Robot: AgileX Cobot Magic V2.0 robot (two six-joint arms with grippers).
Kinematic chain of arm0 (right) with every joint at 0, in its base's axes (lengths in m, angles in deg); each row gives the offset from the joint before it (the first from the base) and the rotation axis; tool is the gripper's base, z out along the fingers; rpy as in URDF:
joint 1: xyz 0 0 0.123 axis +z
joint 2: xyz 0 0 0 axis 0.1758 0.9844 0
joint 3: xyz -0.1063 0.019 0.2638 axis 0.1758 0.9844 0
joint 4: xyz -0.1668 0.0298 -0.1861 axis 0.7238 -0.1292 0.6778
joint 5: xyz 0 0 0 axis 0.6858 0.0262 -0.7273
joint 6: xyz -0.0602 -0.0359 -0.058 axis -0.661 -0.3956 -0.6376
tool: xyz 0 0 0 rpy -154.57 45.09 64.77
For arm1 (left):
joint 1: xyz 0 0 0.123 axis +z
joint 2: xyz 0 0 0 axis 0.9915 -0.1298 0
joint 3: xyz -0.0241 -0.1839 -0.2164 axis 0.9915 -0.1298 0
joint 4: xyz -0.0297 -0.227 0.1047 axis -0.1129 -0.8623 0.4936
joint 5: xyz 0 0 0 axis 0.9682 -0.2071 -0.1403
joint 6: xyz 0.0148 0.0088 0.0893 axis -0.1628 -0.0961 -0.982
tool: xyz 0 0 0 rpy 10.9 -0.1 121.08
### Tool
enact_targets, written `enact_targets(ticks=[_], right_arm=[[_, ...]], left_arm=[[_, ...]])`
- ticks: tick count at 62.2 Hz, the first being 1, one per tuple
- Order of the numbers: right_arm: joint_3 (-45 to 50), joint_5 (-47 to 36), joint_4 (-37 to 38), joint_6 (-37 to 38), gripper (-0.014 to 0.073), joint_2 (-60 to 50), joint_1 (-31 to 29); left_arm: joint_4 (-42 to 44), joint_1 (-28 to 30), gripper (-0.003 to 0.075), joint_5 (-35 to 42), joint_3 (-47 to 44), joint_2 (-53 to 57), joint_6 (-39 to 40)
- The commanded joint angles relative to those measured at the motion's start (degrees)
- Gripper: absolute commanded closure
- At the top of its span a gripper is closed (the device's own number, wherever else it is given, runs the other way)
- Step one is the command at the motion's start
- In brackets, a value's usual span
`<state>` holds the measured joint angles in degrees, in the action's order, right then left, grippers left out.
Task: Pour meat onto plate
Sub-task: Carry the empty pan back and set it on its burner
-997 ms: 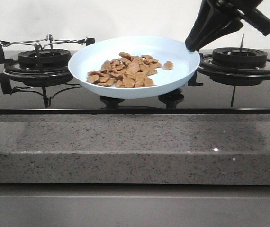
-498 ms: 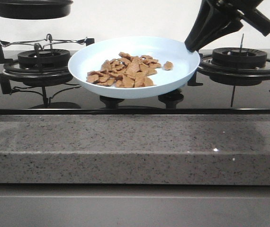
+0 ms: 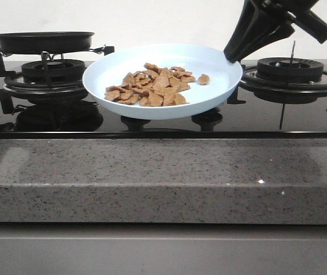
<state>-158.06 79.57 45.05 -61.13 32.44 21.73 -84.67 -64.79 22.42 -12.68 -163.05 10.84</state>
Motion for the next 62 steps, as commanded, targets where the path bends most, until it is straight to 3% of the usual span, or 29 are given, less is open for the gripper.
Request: enact_targets(ticks=[1, 6, 11, 26, 31, 44, 62], right_arm=[[-1.31, -1.26, -2.56, -0.47, 0.0645, -2.91, -0.02], [-1.31, -1.26, -2.56, -0.47, 0.0645, -2.91, -0.02], [-1.31, -1.26, -2.56, -0.47, 0.0645, -2.91, -0.02], [-1.31, -1.26, -2.56, -0.47, 0.0645, -2.91, -0.02], [-1.31, -1.26, -2.56, -0.47, 0.0645, -2.91, -0.02], [-1.31, -1.26, -2.56, -0.47, 0.0645, -2.91, -0.02], [-1.31, -1.26, -2.56, -0.47, 0.0645, -2.91, -0.02]], left_arm=[[-3.87, -0.26, 0.0740, -3.00, 1.51, 3.06, -0.92], [-3.87, -0.26, 0.0736, -3.00, 1.51, 3.06, -1.00], [-3.87, -0.26, 0.0673, -3.00, 1.51, 3.06, -1.34], [-3.87, -0.26, 0.0265, -5.51, 1.51, 3.06, -2.98], [-3.87, -0.26, 0.0183, -6.12, 1.51, 3.06, -2.98], [-2.71, 0.12, 0.0164, -10.71, 1.51, 3.06, -2.30], [5.82, 1.99, 0.0165, -13.39, 1.51, 6.00, 1.04]])
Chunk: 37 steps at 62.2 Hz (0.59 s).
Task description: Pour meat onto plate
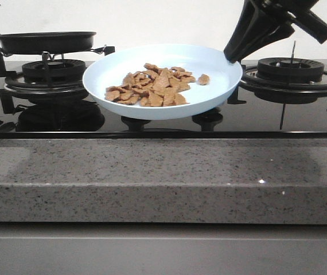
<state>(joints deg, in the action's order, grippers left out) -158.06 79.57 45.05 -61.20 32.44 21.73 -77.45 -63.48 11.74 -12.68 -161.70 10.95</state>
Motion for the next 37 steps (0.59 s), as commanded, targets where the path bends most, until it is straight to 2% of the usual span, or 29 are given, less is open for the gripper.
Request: enact_targets(ticks=[1, 5, 10, 17, 24, 37], right_arm=[[-1.31, -1.26, -2.56, -0.40, 0.0645, -2.91, -0.02], [-1.31, -1.26, -2.56, -0.40, 0.0645, -2.91, -0.02], [-1.31, -1.26, -2.56, -0.40, 0.0645, -2.91, -0.02], [-1.31, -1.26, -2.56, -0.40, 0.0645, -2.91, -0.02], [-1.31, -1.26, -2.56, -0.40, 0.0645, -2.91, -0.02], [-1.31, -1.26, -2.56, -0.40, 0.0645, -2.91, -0.02]], left_arm=[[-1.20, 0.77, 0.0165, -2.72, 1.51, 4.94, 0.93], [-0.69, 1.15, 0.0181, -3.40, 1.51, 6.28, 0.93], [1.05, 1.15, 0.0252, -3.68, 1.51, 7.98, 0.93], [2.89, 1.01, 0.0452, -4.39, 1.51, 10.16, 0.93], [3.70, 1.01, 0.0741, -4.67, 1.14, 13.27, 0.77], [5.45, 0.79, 0.0741, -4.39, -1.65, 20.31, -2.39]])
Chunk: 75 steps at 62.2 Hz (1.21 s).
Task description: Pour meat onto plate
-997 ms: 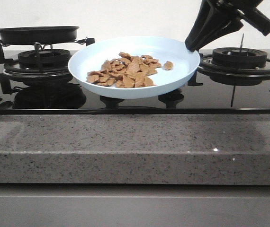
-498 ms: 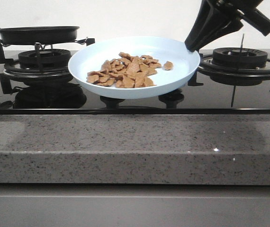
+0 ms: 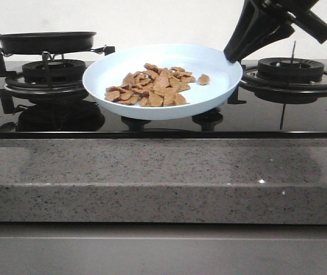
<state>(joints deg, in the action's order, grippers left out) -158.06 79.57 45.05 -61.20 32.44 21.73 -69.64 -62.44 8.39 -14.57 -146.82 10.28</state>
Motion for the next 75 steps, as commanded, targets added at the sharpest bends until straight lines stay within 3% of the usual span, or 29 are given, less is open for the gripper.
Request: enact_targets(ticks=[1, 10, 22, 30, 49, 63, 75], right_arm=[[-1.31, -1.26, -2.56, -0.40, 0.0645, -2.91, -0.02], [-1.31, -1.26, -2.56, -0.40, 0.0645, -2.91, -0.02], [-1.31, -1.26, -2.56, -0.40, 0.0645, -2.91, -0.02], [-1.31, -1.26, -2.56, -0.40, 0.0645, -2.91, -0.02], [-1.31, -1.26, -2.56, -0.40, 0.0645, -2.91, -0.02], [-1.31, -1.26, -2.56, -0.40, 0.0645, -2.91, -0.02], [-1.31, -1.26, -2.56, -0.40, 0.0645, -2.91, -0.02]], left_arm=[[-2.01, -0.37, 0.0741, -0.88, -0.07, 6.05, -2.08], [4.71, -3.63, 0.0741, 5.57, -3.32, 13.65, -3.64], [25.35, -12.89, 0.0741, 16.05, -4.86, 23.31, -2.32], [33.63, -18.27, 0.0741, 22.39, -7.42, 29.50, -1.29], [42.12, -24.92, 0.0741, 42.11, -22.26, 42.05, -1.29], [45.78, -25.06, 0.0741, 48.00, -31.08, 48.33, -1.39], [46.22, -25.06, 0.0741, 49.45, -33.31, 50.62, -1.39]])
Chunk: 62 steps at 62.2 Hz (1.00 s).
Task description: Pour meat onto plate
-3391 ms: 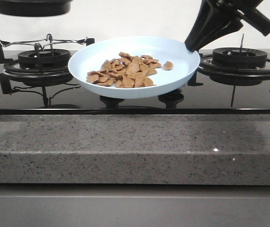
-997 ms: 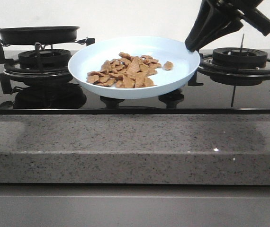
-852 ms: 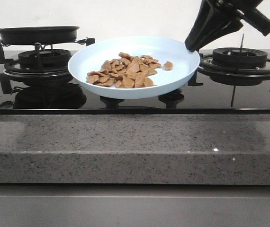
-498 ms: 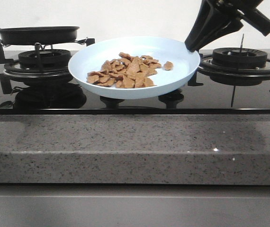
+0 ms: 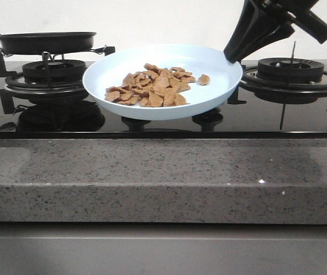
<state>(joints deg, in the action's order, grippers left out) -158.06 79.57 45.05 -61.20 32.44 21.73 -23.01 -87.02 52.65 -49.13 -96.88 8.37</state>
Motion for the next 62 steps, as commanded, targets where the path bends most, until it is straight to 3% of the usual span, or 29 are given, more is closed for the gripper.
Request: enact_targets(ticks=[1, 42, 62], right_arm=[[-1.31, -1.26, -2.56, -0.40, 0.0645, -2.91, -0.02], [-2.55, -2.70, -4.36, 0.18, 0.0645, -2.57, -0.81], [-19.39, 5.71, -5.39, 3.38, 0.0645, 6.89, -4.80]], left_arm=[[-0.41, -0.48, 0.0741, 5.19, 1.26, 0.68, 0.52], [-0.64, -0.48, 0.0741, 5.56, 1.26, 0.68, 0.52], [-0.86, -0.48, 0.0741, 5.56, 1.26, 0.68, 0.52]])
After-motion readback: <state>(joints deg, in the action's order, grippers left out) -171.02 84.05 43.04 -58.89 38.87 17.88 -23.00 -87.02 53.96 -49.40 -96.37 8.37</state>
